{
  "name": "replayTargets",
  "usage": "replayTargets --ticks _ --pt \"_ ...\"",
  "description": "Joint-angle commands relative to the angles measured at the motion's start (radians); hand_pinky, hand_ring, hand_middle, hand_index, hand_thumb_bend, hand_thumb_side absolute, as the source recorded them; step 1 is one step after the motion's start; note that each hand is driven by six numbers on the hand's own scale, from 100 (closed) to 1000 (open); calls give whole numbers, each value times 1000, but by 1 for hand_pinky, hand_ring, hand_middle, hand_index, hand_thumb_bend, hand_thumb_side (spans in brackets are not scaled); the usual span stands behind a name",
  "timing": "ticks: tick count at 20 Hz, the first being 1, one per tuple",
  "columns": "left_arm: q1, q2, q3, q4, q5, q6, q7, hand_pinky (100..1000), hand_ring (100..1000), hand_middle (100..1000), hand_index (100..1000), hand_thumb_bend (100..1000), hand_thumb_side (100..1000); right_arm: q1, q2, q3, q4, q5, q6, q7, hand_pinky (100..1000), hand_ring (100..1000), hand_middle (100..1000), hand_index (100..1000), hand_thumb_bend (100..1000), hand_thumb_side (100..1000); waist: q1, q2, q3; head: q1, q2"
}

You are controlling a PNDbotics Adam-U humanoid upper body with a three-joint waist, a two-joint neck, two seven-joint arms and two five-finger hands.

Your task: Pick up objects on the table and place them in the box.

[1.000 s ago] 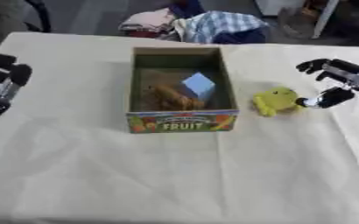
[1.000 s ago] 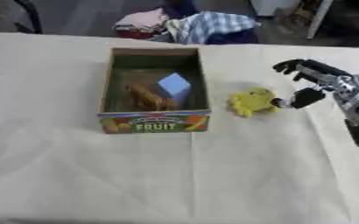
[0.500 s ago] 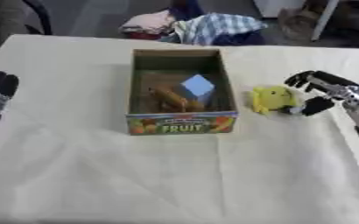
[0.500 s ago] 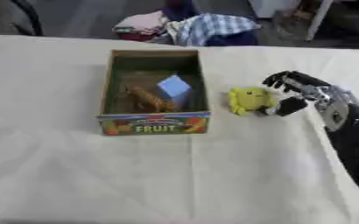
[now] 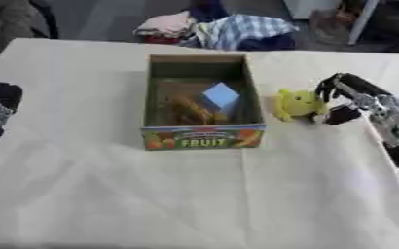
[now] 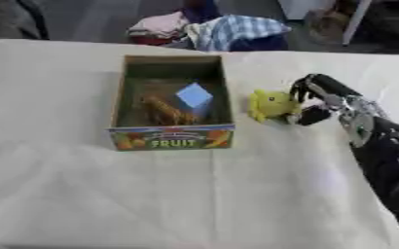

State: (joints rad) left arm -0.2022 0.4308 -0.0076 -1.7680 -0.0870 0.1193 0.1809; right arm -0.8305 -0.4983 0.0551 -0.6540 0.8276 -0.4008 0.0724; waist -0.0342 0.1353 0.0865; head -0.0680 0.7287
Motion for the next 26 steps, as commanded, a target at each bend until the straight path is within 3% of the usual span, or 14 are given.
replayTargets --ticks 1,8,9,10,11,20,22,26 --pt "-4 15 7 -5 4 -2 -4 708 539 570 707 672 730 -21 -32 -10 -41 -17 -4 -32 610 636 372 378 384 197 0 -19 -4 5 -1" --pt "11 16 0 4 5 -2 -21 708 538 570 708 667 739 -83 -10 3 -138 -91 -17 -7 605 629 373 382 376 198 -9 -34 -7 6 3" --pt "12 15 -2 5 4 -3 -25 708 537 569 708 670 738 -101 3 5 -149 -96 -16 1 606 629 373 383 376 267 -10 -36 -4 5 5" --pt "12 13 -4 5 4 -4 -27 708 537 568 708 666 739 -119 19 7 -155 -98 -14 8 605 629 373 383 375 198 -11 -38 -1 2 6" --pt "12 12 -6 5 4 -4 -30 707 536 567 708 665 740 -135 34 7 -157 -95 -11 14 607 630 376 387 378 197 -12 -40 3 -1 7" --pt "-18 -17 -38 -4 11 -12 -65 706 533 564 706 662 737 -221 205 -31 -24 52 43 9 612 641 420 456 344 249 -7 -34 80 -43 -7" --pt "-23 -24 -43 -9 13 -14 -70 706 533 564 706 662 737 -223 231 -42 6 86 57 -5 619 652 460 517 337 281 -4 -32 98 -51 -9" --pt "-24 -28 -46 -14 14 -13 -76 706 533 563 706 661 737 -220 256 -48 38 134 64 -16 665 730 664 825 347 385 1 -30 117 -55 -11"
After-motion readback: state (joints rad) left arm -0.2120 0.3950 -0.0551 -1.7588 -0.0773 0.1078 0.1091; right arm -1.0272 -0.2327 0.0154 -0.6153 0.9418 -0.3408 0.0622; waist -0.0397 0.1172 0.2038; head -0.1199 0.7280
